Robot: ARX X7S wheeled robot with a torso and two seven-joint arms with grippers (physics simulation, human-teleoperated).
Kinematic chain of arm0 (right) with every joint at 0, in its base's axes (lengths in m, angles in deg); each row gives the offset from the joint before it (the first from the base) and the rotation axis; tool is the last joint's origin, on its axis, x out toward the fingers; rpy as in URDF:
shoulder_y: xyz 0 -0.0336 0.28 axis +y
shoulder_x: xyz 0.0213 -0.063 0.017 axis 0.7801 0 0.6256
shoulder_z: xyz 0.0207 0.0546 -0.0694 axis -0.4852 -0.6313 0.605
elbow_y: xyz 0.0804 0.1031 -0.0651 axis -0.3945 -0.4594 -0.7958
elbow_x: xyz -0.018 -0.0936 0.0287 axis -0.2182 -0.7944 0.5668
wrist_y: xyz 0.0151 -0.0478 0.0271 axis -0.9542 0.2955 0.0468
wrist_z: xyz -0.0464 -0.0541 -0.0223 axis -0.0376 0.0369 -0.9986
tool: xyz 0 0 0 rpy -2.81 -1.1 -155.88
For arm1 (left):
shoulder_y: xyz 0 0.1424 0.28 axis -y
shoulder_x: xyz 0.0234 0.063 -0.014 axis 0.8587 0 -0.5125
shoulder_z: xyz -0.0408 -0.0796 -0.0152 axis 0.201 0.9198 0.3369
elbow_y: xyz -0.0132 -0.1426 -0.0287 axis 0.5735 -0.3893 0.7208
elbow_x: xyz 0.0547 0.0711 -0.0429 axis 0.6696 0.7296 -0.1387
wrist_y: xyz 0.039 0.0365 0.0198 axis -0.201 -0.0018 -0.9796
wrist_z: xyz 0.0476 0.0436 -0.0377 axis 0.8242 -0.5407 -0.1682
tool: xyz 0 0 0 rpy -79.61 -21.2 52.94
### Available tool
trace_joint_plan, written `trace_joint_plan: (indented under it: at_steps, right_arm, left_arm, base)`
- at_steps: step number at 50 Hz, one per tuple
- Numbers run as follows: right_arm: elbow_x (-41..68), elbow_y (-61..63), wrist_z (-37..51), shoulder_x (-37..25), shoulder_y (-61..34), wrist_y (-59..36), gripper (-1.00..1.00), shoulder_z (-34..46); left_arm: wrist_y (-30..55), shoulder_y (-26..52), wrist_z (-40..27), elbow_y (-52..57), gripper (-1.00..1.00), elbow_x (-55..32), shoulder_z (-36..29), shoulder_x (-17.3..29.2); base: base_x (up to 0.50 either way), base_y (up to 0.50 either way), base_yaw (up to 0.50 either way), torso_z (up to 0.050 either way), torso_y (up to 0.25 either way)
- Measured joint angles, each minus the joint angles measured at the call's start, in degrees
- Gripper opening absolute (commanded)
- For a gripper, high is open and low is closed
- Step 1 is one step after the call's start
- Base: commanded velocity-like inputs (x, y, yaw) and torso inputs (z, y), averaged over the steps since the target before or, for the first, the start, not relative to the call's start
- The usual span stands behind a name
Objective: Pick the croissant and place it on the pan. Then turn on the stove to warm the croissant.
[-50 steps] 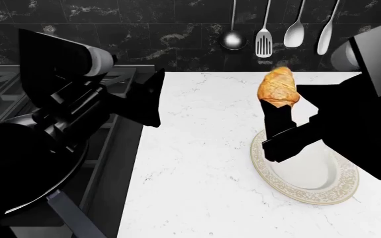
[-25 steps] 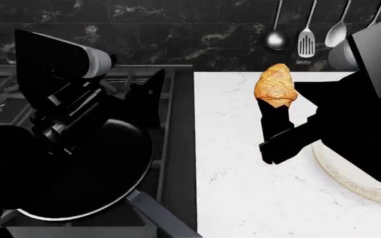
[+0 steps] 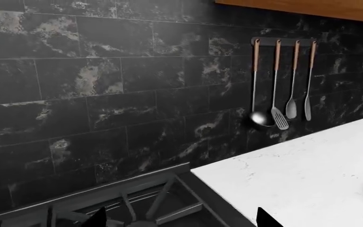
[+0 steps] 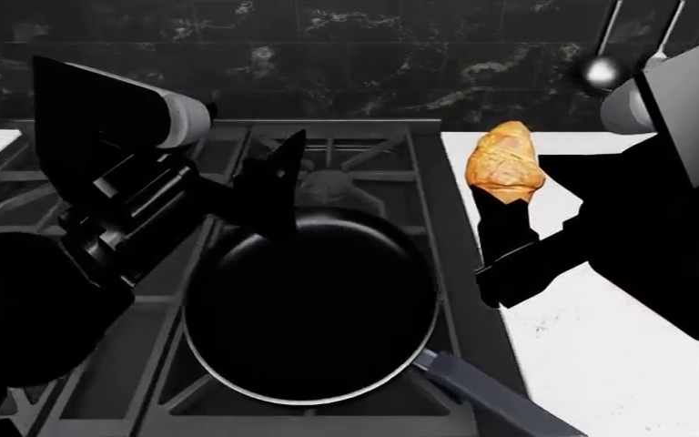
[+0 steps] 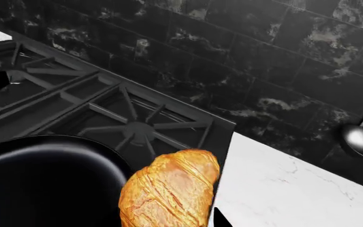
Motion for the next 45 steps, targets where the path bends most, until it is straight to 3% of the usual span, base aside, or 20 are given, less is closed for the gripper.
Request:
trace_joint_plan:
  at_steps: [23,45]
  right_arm:
    - [-0.5,0.0,-0.6,0.0,0.1,0.2,-1.00,0.5]
    - [1.2,-3.8,-1.4,0.8,-2.2,-2.1,-1.00,3.2]
  left_arm:
    - [-0.8,-0.1,-0.4,-0.1,1.00,-0.6,-0.6,0.5]
    - [-2.0,-0.4,0.0,-0.6,1.00,0.2,-2.0,0.8]
  base:
    - [0.00,0.50,0.00,0.000,0.000]
    - [0.00,0.01,0.00,0.000,0.000]
